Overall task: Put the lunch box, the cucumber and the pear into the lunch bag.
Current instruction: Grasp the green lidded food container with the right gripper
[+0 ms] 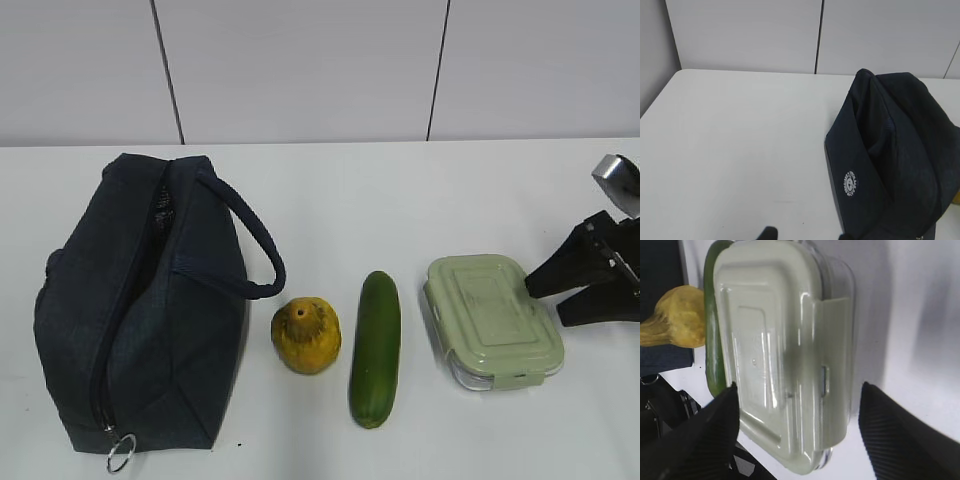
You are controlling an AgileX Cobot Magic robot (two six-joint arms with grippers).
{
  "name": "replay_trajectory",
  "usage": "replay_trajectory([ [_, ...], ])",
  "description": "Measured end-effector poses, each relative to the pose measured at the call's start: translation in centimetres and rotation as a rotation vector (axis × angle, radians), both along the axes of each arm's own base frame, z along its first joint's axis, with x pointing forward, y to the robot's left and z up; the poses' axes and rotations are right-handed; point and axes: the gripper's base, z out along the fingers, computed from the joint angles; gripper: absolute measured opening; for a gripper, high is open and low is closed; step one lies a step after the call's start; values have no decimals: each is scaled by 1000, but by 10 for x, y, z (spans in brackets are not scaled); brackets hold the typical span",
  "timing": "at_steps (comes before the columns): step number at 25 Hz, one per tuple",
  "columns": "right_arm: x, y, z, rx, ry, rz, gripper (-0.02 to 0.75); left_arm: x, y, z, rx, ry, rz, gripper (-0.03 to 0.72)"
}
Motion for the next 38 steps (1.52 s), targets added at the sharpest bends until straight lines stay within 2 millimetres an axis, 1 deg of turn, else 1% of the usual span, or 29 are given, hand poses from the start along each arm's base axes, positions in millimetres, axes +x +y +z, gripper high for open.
replay_trajectory([
  [4, 2, 1, -8, 26, 7, -10, 577, 0, 0, 0, 0, 0, 0, 238],
  [7, 3, 1, -17, 39, 24, -10, 577, 0, 0, 0, 0, 0, 0, 238],
  [10, 4, 1, -21, 48, 22, -10, 577, 0, 0, 0, 0, 0, 0, 238],
  [21, 7, 2, -20, 70, -17, -13, 577, 0, 0, 0, 0, 0, 0, 238],
  [25, 8, 8, -21, 69, -19, 8, 577, 0, 0, 0, 0, 0, 0, 238],
  [28, 9, 15, -26, 70, -11, 29, 577, 0, 0, 0, 0, 0, 0, 238],
  [32, 9, 15, -39, 80, 25, 33, 577, 0, 0, 0, 0, 0, 0, 238],
  [38, 9, 15, -39, 84, 26, 33, 572, 0, 0, 0, 0, 0, 0, 238],
])
